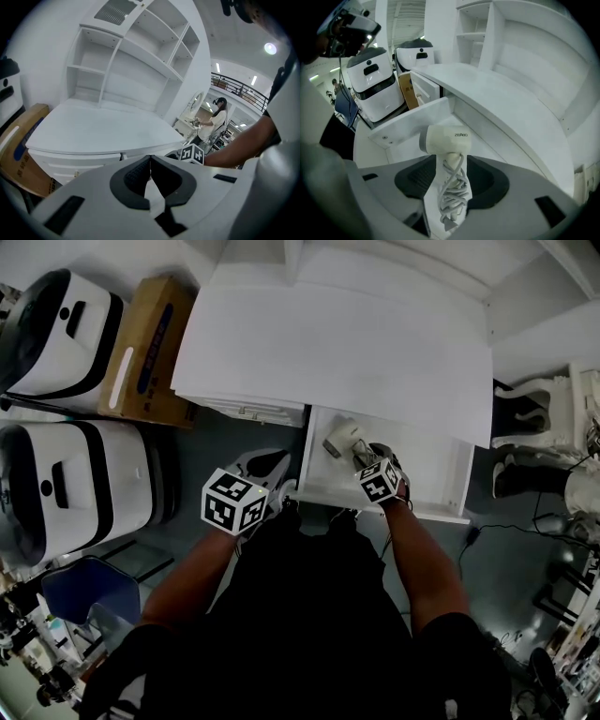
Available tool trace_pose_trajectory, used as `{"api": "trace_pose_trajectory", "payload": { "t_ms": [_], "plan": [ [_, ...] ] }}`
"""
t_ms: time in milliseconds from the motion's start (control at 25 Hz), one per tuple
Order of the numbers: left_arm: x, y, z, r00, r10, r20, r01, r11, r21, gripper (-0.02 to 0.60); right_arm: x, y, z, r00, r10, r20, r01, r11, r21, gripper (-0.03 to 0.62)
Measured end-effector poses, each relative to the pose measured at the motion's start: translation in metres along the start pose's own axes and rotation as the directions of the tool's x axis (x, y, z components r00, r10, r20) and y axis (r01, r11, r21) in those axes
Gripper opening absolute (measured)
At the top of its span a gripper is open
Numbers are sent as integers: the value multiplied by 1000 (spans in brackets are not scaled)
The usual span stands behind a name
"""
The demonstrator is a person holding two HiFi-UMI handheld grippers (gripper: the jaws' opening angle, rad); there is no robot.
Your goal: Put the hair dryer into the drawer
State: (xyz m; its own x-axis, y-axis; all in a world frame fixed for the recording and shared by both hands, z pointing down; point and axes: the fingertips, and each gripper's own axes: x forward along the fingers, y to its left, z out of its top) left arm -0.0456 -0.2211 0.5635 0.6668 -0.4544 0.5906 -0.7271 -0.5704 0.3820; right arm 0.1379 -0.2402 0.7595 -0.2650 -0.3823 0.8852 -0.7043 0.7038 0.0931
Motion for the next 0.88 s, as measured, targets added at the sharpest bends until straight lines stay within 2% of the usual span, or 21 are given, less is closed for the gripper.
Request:
{"api": "trace_pose_trajectory", "payload": {
  "t_ms": [120, 160, 280, 400, 640, 880],
  "plan": [
    [-5, 2, 1, 1000, -9, 5, 9, 1000, 12, 9, -16, 6, 15, 998, 0, 67, -5, 996, 84, 210],
    [-7, 3, 1, 1000, -12, 7, 12, 1000, 16, 9, -22, 8, 20, 996, -5, 93, -5, 994, 111, 191],
    [-13, 7, 3, 1000, -20, 13, 20, 999, 26, 9, -41, 15, 39, 985, -30, 168, -4, 981, 196, 78],
    [-16, 11, 5, 999, -30, 18, 29, 999, 35, 9, -59, 22, 57, 971, -42, 236, -24, 963, 269, 43],
    [-17, 4, 10, 997, -81, 13, 80, 994, 78, 9, -105, 33, 90, 917, -51, 396, -132, 897, 421, 28],
    [-21, -14, 18, 988, -156, 22, 151, 978, 142, 9, -159, 34, 103, 845, -110, 523, -234, 804, 547, 26]
  ]
}}
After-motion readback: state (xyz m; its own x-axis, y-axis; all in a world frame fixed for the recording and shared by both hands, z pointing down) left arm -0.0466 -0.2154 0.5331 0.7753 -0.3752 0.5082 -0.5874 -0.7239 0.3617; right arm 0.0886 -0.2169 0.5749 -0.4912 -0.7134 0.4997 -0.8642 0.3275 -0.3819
